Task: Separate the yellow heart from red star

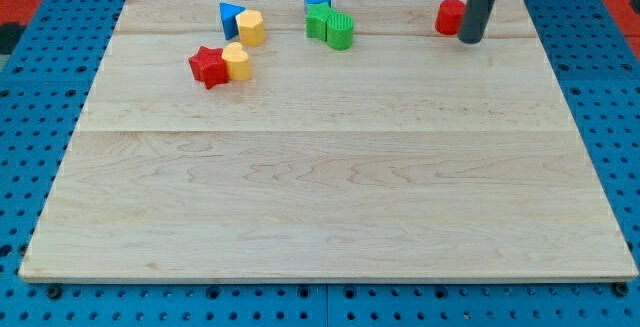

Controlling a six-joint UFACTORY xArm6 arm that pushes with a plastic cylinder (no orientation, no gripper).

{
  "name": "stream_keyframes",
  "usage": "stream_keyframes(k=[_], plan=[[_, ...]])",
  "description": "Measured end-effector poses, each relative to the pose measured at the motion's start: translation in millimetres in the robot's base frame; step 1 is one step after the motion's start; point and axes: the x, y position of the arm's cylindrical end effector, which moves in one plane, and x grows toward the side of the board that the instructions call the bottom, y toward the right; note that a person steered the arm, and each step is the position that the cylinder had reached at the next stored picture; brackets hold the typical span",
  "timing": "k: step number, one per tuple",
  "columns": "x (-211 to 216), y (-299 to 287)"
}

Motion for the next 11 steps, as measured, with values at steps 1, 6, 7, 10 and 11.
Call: stream_keyframes(k=[1, 6, 7, 10, 11], plan=[[12.2, -1.6], [137.4, -419.5], [97.8, -410.2], [47.9, -296.2], [47.8, -262.8]])
